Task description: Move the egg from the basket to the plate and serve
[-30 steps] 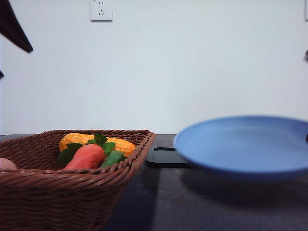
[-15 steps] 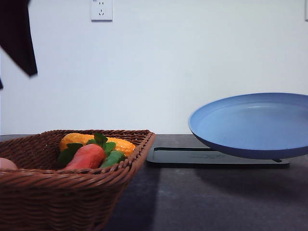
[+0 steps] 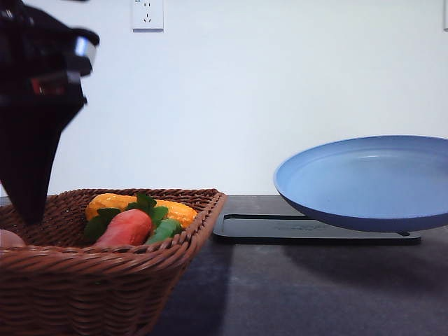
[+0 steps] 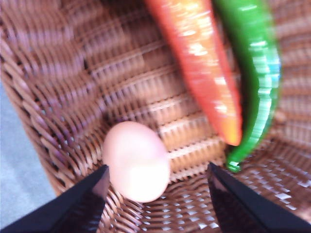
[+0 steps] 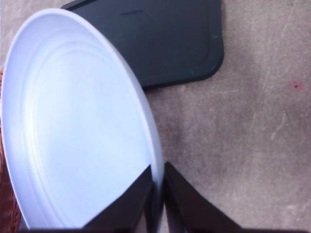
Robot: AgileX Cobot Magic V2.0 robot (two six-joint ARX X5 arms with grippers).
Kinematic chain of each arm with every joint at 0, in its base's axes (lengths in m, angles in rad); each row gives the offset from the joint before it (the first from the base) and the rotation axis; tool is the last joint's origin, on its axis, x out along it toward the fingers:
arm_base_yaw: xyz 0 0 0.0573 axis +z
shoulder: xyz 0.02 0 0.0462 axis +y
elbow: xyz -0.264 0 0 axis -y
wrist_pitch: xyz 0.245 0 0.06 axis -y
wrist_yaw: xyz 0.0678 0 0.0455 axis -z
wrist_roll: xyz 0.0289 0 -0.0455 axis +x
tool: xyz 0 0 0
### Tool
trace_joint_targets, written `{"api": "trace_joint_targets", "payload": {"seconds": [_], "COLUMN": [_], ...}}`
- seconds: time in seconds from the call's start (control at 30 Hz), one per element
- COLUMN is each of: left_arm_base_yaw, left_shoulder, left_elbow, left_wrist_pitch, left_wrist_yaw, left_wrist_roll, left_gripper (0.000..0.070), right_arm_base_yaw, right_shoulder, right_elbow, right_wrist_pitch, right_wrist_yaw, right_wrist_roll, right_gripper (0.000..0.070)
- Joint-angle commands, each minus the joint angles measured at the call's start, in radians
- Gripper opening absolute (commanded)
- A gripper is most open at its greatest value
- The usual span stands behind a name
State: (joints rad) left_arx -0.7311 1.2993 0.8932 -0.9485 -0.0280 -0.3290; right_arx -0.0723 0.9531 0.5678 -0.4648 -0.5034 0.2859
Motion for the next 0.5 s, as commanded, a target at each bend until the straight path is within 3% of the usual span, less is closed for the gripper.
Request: {"api": "trace_joint_targets", "payload": {"seconds": [0.0,0.47], "left_arm_base_yaw": [-0.01,-0.01], "left_shoulder": [0.029,0.147], "left_elbow": [0.016,0.016], "left_wrist_pitch": [0.003,0.024], "left_wrist_yaw": [-0.012,-0.018], "left_wrist_roll": [-0.005,-0.005], "left_gripper": [0.0405,0.0388], "right_arm_base_yaw": [0.0,0.0], "right_shoulder": [0.004,0.004], "right_elbow": [0.012,0.012], "right_wrist_pitch": [0.008,0.008], "right_wrist_yaw": [-0.005,-0.005], "right_wrist_roll": [0.011,0.01], "right_gripper": [0.0,0.0]}}
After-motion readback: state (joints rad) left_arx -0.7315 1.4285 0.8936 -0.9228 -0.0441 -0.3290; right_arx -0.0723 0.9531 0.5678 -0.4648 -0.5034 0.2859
